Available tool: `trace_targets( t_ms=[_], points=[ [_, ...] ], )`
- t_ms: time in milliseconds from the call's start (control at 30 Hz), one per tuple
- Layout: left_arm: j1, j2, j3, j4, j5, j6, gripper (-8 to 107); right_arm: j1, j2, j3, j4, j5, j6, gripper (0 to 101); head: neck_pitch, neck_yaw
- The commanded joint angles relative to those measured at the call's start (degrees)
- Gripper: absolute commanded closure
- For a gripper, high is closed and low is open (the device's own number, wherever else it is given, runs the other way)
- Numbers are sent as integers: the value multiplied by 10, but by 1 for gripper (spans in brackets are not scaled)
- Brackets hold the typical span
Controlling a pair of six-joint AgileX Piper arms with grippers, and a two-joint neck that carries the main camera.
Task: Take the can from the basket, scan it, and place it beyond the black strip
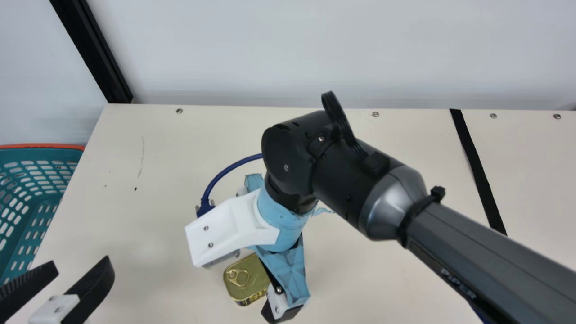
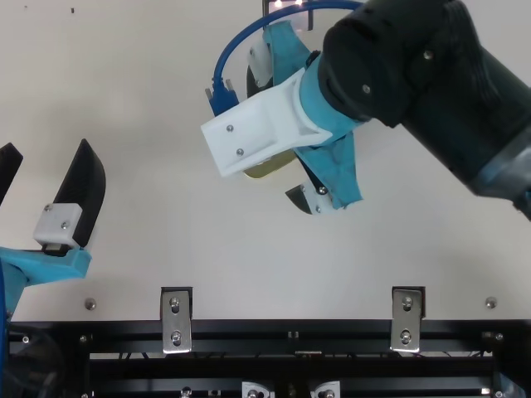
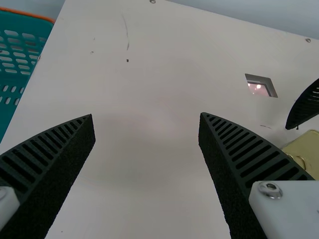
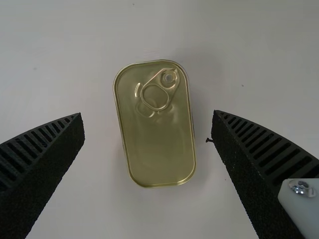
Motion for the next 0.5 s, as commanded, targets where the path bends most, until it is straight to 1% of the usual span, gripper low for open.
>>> trace_targets(
  t_ms=[0,333,467],
  points=[
    [0,0,0,0,0,0,9,0,5,-3,-6,1,-2,0,-3,0],
    [0,0,0,0,0,0,9,1,32,-37,-28,1,-17,0,-3,0],
    [0,0,0,0,0,0,9,4,41,-41,-28,1,-21,0,-3,0]
  ],
)
